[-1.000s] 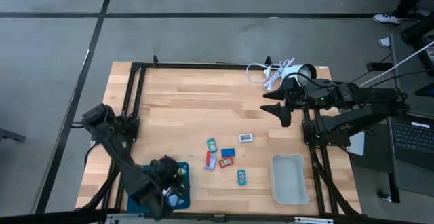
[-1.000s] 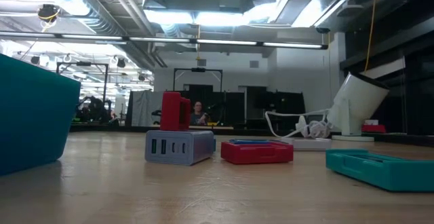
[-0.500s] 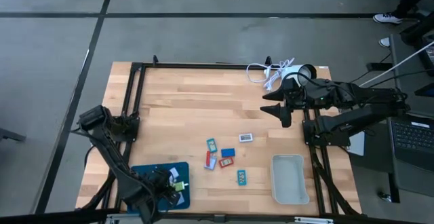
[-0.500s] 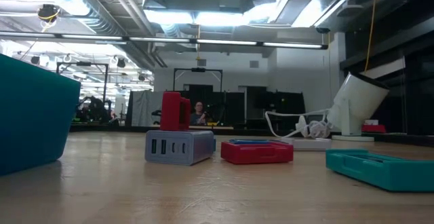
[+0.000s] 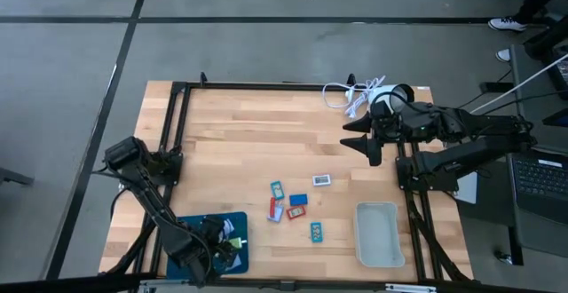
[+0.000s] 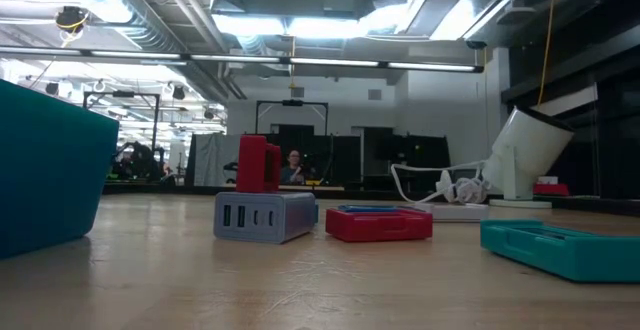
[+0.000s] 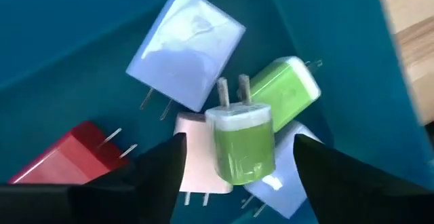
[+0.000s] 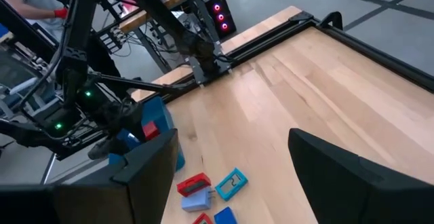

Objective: Pick & Place Office items
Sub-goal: Put the left red digital clock into the gray bin

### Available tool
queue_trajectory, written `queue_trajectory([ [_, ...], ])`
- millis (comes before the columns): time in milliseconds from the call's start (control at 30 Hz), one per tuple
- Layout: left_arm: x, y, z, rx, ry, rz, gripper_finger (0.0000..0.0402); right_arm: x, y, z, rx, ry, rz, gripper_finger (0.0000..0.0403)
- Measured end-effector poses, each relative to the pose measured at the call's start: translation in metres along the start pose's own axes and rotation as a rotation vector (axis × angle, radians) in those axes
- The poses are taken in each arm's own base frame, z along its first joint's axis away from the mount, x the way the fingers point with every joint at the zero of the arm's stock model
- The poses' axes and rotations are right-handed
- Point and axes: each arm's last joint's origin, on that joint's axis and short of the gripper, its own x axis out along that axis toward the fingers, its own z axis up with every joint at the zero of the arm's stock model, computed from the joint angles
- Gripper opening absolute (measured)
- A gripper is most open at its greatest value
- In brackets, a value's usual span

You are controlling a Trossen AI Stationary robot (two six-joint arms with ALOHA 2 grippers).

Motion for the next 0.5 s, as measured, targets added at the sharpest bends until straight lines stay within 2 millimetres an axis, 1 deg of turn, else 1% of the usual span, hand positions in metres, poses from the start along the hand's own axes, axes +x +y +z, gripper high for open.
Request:
queue_trajectory([
  [67,-0.006,-0.004,0.007,-0.021,-0.034,-0.027,0.0274,0.000,0.000,0.001,0.002,-0.009,0.005,0.0284],
  [133,-0.017,-0.010,0.021,-0.045,-0.083,-0.053,0.0276,0.000,0.001,0.001,0.005,-0.013,0.007,0.0284],
  [267,-0.040,-0.018,0.059,-0.049,-0.199,-0.029,0.0274,0.000,0.001,0.001,0.005,-0.013,0.006,0.0284],
  [367,-0.054,-0.028,0.092,-0.036,-0.228,-0.034,0.0274,0.000,0.001,0.001,0.005,-0.013,0.006,0.0284],
  [433,-0.051,-0.033,0.117,-0.046,-0.190,0.004,0.0276,0.000,0.001,0.001,0.005,-0.012,0.006,0.0284],
  [500,-0.040,-0.037,0.139,-0.044,-0.126,0.068,0.0278,0.000,0.001,0.001,0.003,-0.012,0.006,0.0284],
])
